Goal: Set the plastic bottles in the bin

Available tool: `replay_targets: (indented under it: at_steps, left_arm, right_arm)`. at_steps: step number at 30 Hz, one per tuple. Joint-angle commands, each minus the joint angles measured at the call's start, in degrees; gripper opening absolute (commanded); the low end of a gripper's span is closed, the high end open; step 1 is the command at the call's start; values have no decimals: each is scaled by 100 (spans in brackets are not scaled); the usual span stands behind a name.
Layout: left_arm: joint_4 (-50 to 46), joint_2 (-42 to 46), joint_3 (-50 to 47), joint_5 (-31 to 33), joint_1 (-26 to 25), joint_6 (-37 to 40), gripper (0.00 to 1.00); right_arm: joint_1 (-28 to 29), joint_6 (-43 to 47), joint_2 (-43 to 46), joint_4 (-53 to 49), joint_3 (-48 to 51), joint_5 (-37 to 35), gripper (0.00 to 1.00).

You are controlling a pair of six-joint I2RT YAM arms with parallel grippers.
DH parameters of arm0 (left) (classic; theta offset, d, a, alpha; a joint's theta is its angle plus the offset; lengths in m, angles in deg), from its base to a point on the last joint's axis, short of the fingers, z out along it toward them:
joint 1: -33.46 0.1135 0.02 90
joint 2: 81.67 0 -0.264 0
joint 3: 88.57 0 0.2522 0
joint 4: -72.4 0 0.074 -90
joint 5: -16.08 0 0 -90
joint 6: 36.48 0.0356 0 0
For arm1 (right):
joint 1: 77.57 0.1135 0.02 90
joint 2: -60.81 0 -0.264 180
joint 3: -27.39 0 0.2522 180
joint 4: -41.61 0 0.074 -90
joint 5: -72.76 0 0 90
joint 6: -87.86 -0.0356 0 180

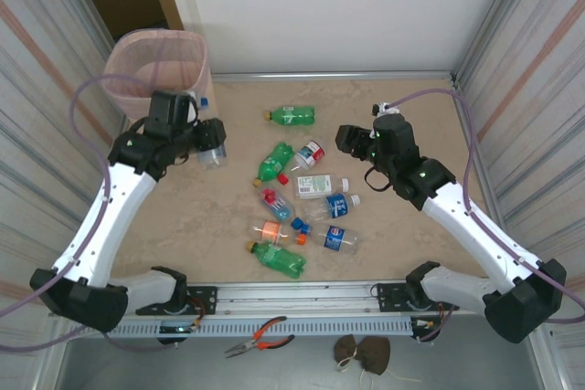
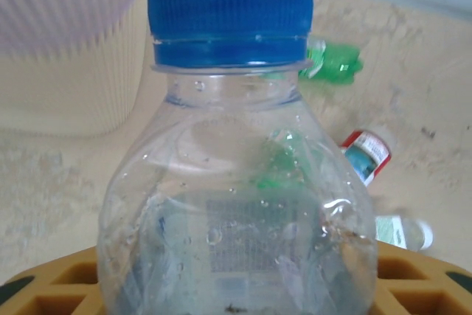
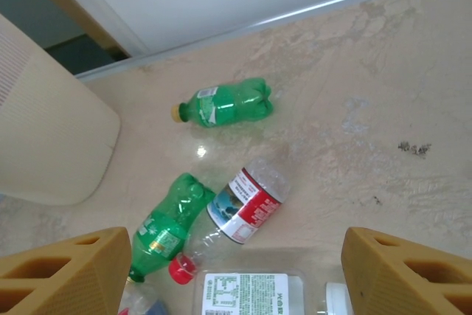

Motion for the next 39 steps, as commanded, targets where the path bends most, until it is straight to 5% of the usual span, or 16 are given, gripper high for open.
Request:
replay_targets:
  at_steps: [1, 12, 21, 30, 39]
  left_arm:
    - [314, -327, 792, 422, 58, -94, 50]
    - [653, -1757, 3042, 1549, 407, -1006, 53]
    - [1021, -2485, 3747, 2344, 873, -2139, 55]
    - [1051, -3356, 4151, 999, 1896, -3899, 55]
    - [847, -4257, 4331, 280, 2209, -4843, 56]
  right_arm:
    - [41, -4, 80, -105, -281, -158, 74]
    - [331, 5, 185, -233, -370, -523, 74]
    - [516, -17, 324, -386, -308, -819, 74]
    - [530, -48, 471, -471, -168, -945, 75]
    - [529, -87, 403, -497, -158, -953, 75]
